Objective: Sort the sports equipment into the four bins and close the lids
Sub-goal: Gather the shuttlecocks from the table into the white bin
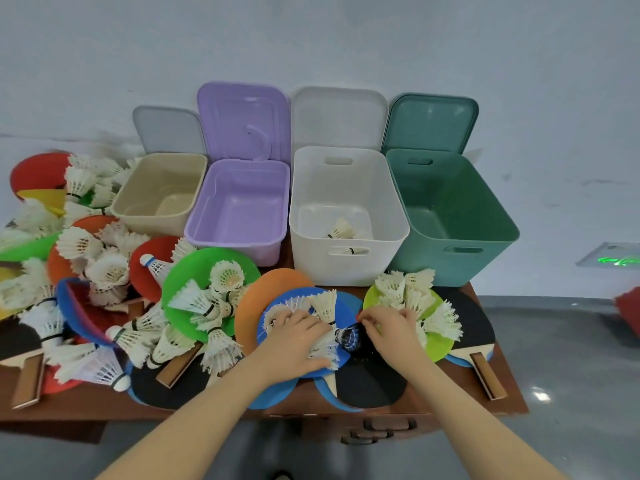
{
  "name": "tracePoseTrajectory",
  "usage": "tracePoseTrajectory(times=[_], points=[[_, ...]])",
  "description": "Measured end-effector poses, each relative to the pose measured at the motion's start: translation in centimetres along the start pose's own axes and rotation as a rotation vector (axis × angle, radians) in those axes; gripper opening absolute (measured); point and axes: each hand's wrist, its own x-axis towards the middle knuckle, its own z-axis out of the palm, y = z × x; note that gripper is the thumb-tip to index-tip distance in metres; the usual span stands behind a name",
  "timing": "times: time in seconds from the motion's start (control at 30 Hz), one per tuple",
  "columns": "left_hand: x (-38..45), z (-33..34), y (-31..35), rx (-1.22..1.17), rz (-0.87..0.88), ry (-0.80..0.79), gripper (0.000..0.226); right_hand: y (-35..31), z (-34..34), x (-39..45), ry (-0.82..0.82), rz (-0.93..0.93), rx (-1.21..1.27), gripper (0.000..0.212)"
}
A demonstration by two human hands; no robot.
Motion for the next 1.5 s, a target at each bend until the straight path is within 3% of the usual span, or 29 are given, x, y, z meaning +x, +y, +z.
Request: tracePoseTrajectory(times=[0.13,0.3,0.57,0.8,0.9,1.0,1.13,1.27,1.5], points=[[0.4,0.6,0.9,-0.09,-0.098,0.05,0.048,0.6,0.9,-0.7,0.07,-0.038,-0.096,0.014],[-0.1,0.3,0.9,-0.254,-0.134,0.22,0.042,1.1,1.2,-0.9,0.236,-0.034,-0.048,0.012],[1.5,-4.1,0.2,-0.169,-0.119,0.661,0.039,-0.1,-3.3,1.5,0.473,-0.047,0.068,0.01],[6.6,-10.0,-0.6,0.0,0.005,0.851,0.035,-1.7,-8.5,6.2,0.67,-0.076,0.074,0.01],[9.4,-11.9,-0.8,0.041,-0.025,0.829,0.035,-2.0,-10.4,8.9,0.722,0.015,0.098,0.012],[11.8,-13.0,-1.4,0.016,-0.145,0.672,0.043,-2.0,-11.6,11.6,0.713,0.158,0.081,0.018],[12.7,-13.3,-2.1,0.091,-0.304,0.453,0.062,-1.3,-10.9,12.8,0.523,0.27,0.043,0.025],[10.7,-12.4,-2.6,0.091,-0.291,0.411,0.053,-1.0,-8.8,11.0,0.385,0.198,0.048,0.028],[6.2,-9.4,-3.3,0.068,-0.238,0.518,0.031,-1.9,-5.2,7.5,0.278,-0.075,0.105,0.024]])
